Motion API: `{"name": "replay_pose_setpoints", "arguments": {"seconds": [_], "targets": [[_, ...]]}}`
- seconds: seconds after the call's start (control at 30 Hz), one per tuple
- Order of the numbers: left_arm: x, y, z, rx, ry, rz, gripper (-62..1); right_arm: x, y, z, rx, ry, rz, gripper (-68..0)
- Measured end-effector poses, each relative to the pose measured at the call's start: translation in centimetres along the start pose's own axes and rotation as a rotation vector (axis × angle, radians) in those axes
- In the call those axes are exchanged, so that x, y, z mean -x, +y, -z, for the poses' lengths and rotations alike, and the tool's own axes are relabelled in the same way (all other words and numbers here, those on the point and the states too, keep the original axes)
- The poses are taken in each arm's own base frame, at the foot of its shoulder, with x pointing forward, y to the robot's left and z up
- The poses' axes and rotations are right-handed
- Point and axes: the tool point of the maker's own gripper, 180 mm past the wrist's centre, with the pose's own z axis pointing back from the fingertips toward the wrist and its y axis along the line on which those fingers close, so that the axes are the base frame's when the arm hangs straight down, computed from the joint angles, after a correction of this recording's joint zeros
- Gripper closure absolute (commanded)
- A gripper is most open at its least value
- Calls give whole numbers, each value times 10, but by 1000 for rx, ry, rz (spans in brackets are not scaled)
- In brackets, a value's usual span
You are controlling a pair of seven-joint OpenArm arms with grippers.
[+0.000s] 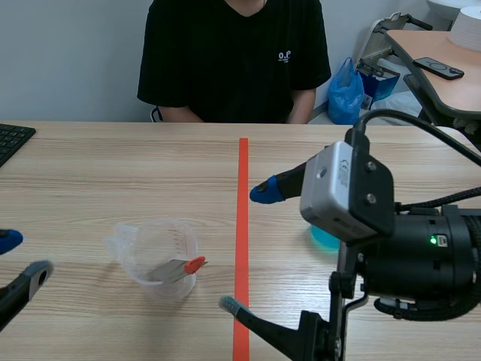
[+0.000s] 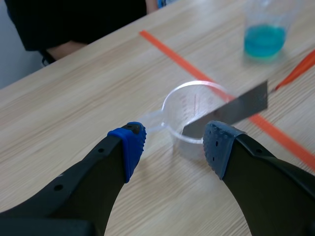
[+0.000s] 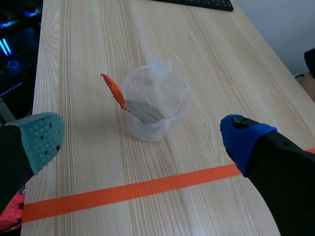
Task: Do the redox reaction experiment.
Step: 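Lift the metal plate out of the left beaker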
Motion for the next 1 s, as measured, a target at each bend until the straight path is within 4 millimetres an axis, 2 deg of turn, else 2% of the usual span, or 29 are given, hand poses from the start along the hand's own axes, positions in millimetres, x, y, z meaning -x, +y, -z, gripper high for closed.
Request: {"name": "replay_pose_setpoints", "arguments": {"seconds": [0.03,0.2,0.4,0.53,0.67,0.9,1.0], "targets": [[7,-3,-3,10,25,14,-284,0,1,2,-9,-3,-8,-679],[44,-14,-19,48,142,48,-138,4,12,8,-55,-5,-17,-679],[87,-16,-42,13,205,12,-36,8,11,10,-70,-38,-26,-679],[105,-12,-57,-28,220,-11,-36,9,6,13,-76,-44,-42,-679],[112,-7,-69,-80,204,-26,-36,8,0,22,-65,-59,-48,-679],[124,-8,-85,-100,205,-12,-36,8,16,43,-108,-79,-48,-679],[132,-12,-92,-107,219,-5,-36,9,15,47,-87,-77,-60,-679]]}}
